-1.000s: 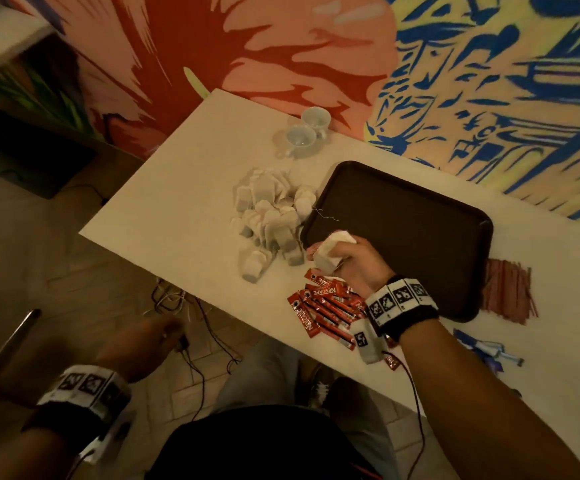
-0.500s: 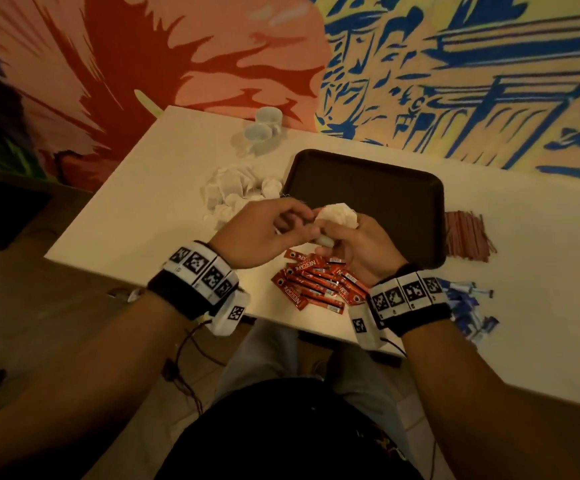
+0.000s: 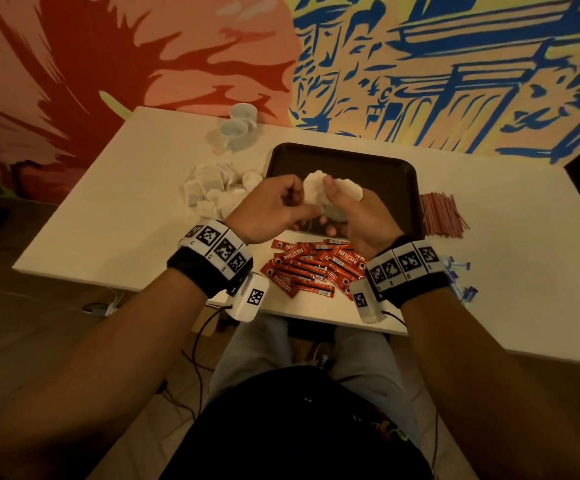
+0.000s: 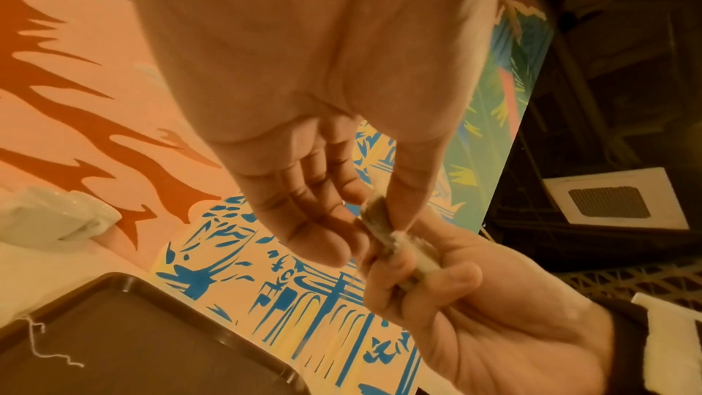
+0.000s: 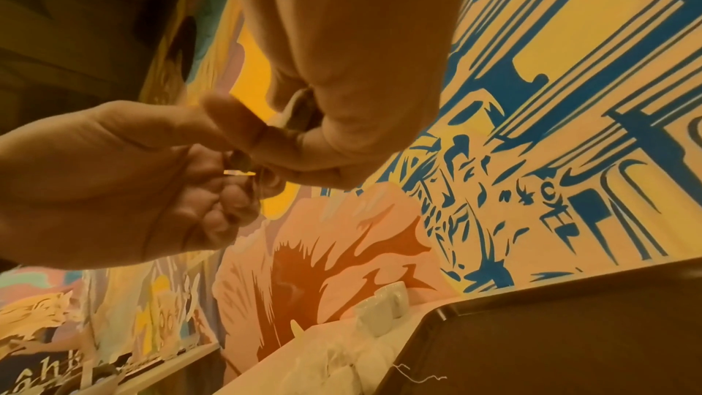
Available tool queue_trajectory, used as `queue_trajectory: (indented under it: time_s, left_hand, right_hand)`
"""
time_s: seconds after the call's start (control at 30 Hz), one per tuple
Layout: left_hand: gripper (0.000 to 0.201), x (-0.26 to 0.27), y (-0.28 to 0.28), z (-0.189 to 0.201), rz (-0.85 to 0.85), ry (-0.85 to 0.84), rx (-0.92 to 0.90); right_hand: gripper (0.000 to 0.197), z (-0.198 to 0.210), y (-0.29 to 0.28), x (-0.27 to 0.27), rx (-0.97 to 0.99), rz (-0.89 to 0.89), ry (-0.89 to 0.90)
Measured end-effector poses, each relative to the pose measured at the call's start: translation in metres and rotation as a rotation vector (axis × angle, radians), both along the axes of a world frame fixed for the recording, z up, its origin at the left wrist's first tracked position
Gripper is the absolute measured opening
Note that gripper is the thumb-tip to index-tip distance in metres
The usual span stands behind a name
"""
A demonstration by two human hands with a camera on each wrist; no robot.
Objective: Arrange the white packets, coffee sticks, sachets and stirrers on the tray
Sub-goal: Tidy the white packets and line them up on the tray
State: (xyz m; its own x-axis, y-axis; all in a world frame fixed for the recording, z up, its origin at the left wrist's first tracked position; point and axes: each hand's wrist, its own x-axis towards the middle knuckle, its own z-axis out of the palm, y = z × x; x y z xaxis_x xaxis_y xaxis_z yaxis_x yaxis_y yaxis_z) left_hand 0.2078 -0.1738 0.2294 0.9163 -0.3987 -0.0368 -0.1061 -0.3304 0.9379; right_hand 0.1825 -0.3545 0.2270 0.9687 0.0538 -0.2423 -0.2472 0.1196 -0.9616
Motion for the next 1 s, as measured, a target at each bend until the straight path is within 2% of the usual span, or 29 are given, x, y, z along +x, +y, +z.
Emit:
queue_trajectory:
  time_s: [0.13, 0.3, 0.43, 0.57, 0.77, 0.87, 1.0]
  left_hand:
    - [0.018, -0.001, -0.004, 0.005, 0.040, 0.086, -0.100]
    - [0.033, -0.006, -0.007, 0.017, 0.004, 0.085, -0.136]
    - [0.020, -0.008, -0.006, 0.025, -0.011, 0.052, -0.136]
    - [0.009, -0.009, -0.007, 0.028, -0.022, 0.119, -0.199]
    - [0.011, -0.012, -0.010, 0.030, -0.004, 0.136, -0.295]
    - [0.016, -0.010, -0.002, 0.030, 0.006, 0.141, -0.309]
    - [0.013, -0.004, 0.011, 0.031, 0.040, 0.183, -0.374]
  right_hand:
    - [0.045, 0.006, -0.002, 0.001, -0.069, -0.011, -0.044]
    - [0.041, 0.015, -0.006, 0.002, -0.022, -0.047, -0.067]
    - [0.031, 0.019, -0.009, 0.002, 0.032, -0.071, -0.069]
    - [0.024, 0.022, -0.012, -0.001, 0.076, -0.070, -0.092]
    - [0.017, 0.021, -0.016, -0.002, 0.002, -0.026, -0.174]
    - [0.028, 0.018, -0.018, 0.002, -0.016, -0.062, -0.136]
    - [0.044, 0.015, -0.024, 0.013, 0.069, -0.188, -0.042]
